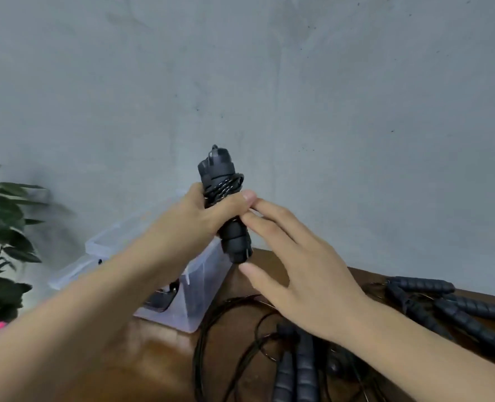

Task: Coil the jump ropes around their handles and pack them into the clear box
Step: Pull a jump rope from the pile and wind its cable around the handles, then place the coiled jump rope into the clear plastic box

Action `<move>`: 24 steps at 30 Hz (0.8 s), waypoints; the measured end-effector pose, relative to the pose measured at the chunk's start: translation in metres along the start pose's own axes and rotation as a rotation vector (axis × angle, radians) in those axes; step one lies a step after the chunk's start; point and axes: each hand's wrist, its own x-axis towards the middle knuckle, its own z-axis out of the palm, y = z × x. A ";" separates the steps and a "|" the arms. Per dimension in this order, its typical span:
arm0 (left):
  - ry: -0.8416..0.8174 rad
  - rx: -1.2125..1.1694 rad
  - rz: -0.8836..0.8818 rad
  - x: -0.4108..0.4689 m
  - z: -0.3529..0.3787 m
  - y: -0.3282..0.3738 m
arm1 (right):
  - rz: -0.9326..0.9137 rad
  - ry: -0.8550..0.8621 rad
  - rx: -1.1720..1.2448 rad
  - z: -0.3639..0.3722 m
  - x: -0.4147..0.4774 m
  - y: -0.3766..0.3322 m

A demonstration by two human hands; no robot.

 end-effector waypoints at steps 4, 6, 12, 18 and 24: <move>0.065 0.184 0.001 0.036 -0.056 0.001 | 0.055 -0.104 0.166 0.018 0.046 0.013; 0.058 0.262 -0.015 0.053 -0.078 -0.005 | 0.081 -0.115 0.212 0.032 0.065 0.023; -0.071 0.931 0.044 0.099 -0.120 -0.046 | 0.278 -0.192 0.258 0.080 0.115 0.053; -0.309 1.279 0.157 0.128 -0.127 -0.088 | 0.399 -0.649 -0.010 0.111 0.182 0.067; -0.468 1.464 0.234 0.142 -0.147 -0.101 | 0.290 -0.950 -0.204 0.154 0.216 0.064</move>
